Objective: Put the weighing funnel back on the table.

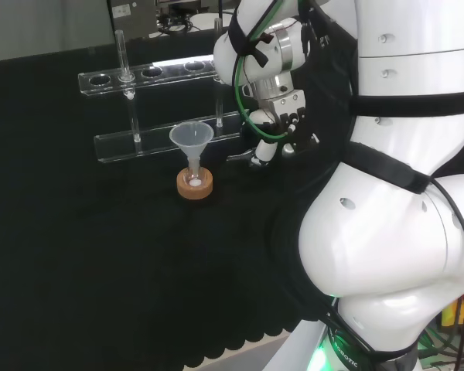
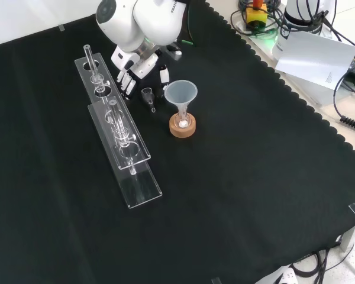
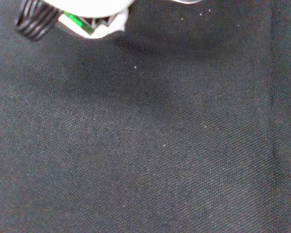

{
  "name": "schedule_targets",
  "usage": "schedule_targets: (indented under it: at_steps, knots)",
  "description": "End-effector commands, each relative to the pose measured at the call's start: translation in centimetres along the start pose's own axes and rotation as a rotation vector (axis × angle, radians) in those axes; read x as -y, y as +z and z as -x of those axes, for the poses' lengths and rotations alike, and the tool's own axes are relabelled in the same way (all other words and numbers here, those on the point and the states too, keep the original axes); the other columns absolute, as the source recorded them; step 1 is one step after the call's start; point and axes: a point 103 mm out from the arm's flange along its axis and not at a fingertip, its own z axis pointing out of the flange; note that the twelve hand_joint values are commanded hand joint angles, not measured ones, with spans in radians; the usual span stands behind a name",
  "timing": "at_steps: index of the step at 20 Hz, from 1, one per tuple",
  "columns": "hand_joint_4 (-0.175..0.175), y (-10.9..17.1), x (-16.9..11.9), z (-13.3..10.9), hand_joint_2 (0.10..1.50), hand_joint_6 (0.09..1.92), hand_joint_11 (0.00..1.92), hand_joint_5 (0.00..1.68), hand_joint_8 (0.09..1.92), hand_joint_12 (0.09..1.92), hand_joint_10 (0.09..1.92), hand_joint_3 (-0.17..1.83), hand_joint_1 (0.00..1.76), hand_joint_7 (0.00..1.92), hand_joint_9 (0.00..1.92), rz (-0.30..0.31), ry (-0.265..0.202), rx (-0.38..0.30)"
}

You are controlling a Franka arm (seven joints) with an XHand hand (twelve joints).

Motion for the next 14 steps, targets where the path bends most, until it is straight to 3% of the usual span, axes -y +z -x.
schedule_targets:
  at_steps: [1,7,14]
  knots:
    - [-0.045,-2.7,2.6,0.6,0.59,0.26,0.27,0.34,0.68,1.34,0.65,0.7,0.88,0.21,0.45,0.056,0.024,0.013]
    - [-0.045,-6.3,6.7,0.8,0.6,0.21,0.27,0.36,0.68,1.34,0.65,0.69,0.87,0.23,0.45,0.119,0.066,0.036]
    - [-0.046,-10.3,11.0,0.1,0.6,0.18,0.27,0.34,0.68,1.34,0.65,0.69,0.87,0.26,0.46,0.16,0.073,0.066]
